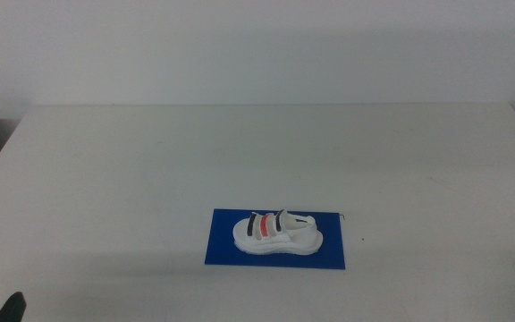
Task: Use one arm to grab the shoe from the table and place it on the mat.
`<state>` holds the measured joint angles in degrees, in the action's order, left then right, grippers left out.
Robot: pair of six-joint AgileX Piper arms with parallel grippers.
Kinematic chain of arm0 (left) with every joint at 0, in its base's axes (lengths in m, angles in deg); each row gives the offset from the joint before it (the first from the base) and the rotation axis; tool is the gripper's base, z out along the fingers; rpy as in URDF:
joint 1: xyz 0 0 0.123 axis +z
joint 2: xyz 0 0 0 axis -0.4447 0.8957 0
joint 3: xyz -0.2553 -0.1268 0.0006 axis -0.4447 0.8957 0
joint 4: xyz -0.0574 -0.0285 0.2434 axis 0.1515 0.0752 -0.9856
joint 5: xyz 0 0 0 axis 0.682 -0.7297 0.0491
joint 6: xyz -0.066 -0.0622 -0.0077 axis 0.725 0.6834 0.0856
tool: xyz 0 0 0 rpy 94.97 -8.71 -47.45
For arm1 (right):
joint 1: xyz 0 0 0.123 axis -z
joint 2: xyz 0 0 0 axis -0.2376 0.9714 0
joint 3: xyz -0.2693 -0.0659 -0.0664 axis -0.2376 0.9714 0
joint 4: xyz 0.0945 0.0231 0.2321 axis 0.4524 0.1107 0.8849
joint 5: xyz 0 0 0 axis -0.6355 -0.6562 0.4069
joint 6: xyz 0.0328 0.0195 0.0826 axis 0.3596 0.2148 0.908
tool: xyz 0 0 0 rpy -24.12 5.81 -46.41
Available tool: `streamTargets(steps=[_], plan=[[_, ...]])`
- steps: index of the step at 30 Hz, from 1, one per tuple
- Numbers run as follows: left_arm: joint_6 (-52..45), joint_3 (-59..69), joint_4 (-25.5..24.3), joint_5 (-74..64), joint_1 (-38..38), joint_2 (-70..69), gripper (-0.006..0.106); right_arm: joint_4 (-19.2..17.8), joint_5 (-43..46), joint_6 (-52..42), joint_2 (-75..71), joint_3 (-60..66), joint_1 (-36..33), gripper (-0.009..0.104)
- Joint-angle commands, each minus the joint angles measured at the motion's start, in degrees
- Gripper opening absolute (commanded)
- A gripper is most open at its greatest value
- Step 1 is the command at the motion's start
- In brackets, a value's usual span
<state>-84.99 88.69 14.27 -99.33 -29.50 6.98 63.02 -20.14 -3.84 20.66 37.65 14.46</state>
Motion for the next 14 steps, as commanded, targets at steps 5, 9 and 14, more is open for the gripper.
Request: streamTargets(steps=[5,9,14], plan=[[0.9,0.5,0.5,2.9,-0.1,-0.9,0.094,-0.5,4.4,-0.4,-1.5,0.3,0.0,0.064],[0.9,0.5,0.5,1.5,-0.1,-0.9,0.094,-0.5,4.4,-0.4,-1.5,0.3,0.0,0.064],[0.9,0.5,0.5,1.4,-0.1,-0.9,0.094,-0.5,4.4,-0.4,-1.5,0.3,0.0,0.064]])
